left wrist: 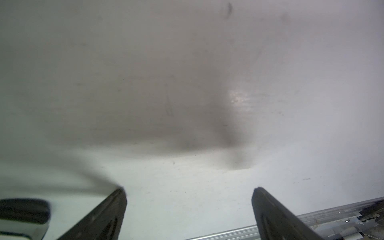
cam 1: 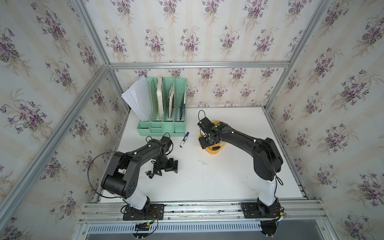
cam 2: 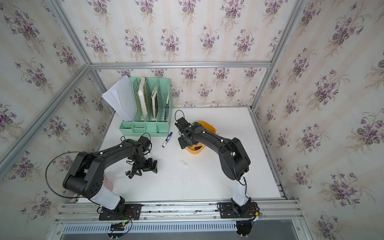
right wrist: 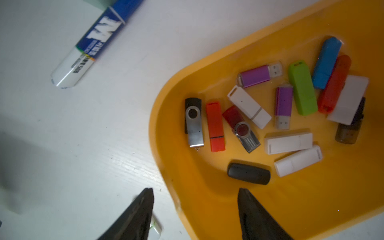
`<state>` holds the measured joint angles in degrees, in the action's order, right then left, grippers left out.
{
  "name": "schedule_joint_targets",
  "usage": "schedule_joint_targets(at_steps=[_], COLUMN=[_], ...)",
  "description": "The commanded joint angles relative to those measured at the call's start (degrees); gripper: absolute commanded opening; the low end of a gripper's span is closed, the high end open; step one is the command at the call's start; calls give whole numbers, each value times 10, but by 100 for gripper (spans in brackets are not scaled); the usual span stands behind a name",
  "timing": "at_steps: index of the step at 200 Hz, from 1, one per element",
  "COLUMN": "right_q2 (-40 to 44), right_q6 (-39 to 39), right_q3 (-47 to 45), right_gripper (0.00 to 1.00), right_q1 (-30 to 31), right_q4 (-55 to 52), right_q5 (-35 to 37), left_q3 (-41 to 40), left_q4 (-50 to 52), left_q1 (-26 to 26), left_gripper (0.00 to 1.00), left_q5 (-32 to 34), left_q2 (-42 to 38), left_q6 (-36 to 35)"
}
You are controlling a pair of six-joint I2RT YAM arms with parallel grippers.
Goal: Put the usb flash drive into the storage box
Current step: Adjust the storage box at the center of the board.
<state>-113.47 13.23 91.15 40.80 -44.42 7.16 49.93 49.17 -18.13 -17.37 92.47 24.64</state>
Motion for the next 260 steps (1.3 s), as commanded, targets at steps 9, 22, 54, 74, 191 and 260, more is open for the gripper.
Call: schedule_joint_targets(at_steps=[9,22,54,74,191,260], right_q2=[-26,-24,1,8,45,117], right_q6=[11,20,47,65,137,113], right_q3=[17,23,35,33,-100,-199], right_gripper=[75,79,88,95,100,100], right_q1=[0,0,-4,-13,-43,-102], right_q4=[-47,-72,-109,-119,-123,-124], right_q5=[57,116,165,154,143,161], left_q3=[-5,-7,-8,-8,-6,-7], left_q4=[-3,-3,-7,-10,-5,-7], left_q1=[0,0,0,0,0,-1], left_gripper=[99,99,99,99,99,99], left_q5=[-9,-9,-10,-14,-14,-15], left_q2=[7,4,5,8,3,2], left_q6=[-2,-3,-3,-3,-7,-6])
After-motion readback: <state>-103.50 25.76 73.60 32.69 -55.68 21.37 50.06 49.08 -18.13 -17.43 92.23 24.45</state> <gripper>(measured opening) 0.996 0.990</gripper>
